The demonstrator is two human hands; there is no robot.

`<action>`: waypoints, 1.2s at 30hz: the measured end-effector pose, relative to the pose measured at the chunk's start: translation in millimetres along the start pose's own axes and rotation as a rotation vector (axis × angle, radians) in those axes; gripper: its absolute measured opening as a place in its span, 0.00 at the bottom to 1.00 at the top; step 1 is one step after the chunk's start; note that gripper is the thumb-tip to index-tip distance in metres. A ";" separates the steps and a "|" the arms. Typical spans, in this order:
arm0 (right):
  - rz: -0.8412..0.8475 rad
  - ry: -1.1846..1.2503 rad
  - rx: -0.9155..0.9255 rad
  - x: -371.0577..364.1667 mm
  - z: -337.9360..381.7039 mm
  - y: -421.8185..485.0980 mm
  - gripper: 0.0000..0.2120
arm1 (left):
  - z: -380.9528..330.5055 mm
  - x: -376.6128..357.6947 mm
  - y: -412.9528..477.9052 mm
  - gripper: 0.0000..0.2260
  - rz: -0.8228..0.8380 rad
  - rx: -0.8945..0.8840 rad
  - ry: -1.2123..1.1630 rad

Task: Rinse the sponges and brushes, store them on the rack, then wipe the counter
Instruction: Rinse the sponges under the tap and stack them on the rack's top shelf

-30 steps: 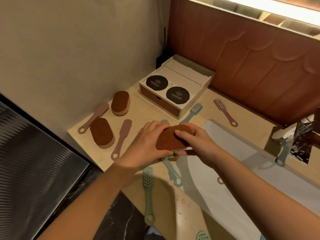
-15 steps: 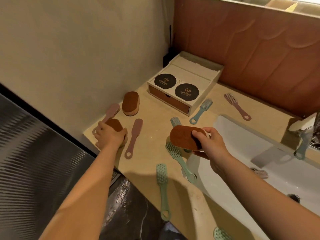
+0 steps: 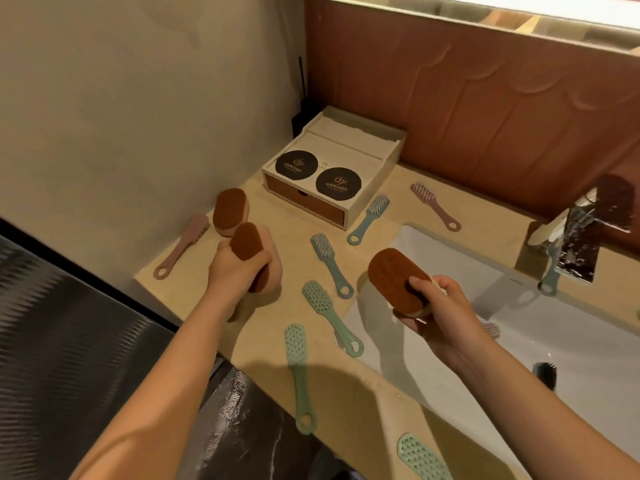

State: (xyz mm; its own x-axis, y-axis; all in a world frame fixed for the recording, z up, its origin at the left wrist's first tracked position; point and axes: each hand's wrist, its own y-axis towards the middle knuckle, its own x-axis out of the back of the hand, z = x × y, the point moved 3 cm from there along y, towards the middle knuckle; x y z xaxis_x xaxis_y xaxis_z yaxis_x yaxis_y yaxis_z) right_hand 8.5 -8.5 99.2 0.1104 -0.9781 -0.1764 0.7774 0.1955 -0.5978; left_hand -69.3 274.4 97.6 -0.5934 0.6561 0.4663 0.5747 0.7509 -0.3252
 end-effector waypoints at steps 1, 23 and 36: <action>-0.009 0.034 0.004 7.9 -0.9 -3.4 0.11 | -5.2 -11.5 -9.6 0.32 0.078 0.019 -0.045; -0.267 0.070 0.530 160.6 7.2 -80.5 0.09 | -72.0 -234.3 -223.7 0.24 1.024 0.260 -0.523; -0.177 -0.048 0.577 203.5 9.3 -91.7 0.16 | -82.1 -269.8 -251.8 0.13 0.962 0.431 -0.540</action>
State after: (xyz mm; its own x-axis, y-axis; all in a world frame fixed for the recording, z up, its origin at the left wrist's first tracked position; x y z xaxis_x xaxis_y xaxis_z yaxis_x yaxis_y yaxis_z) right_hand -34.6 -226.1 125.4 -0.0340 -0.9970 -0.0694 0.9954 -0.0276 -0.0914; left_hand -7.6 -97.9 121.2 -0.2413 0.8343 -0.4957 0.7390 -0.1731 -0.6511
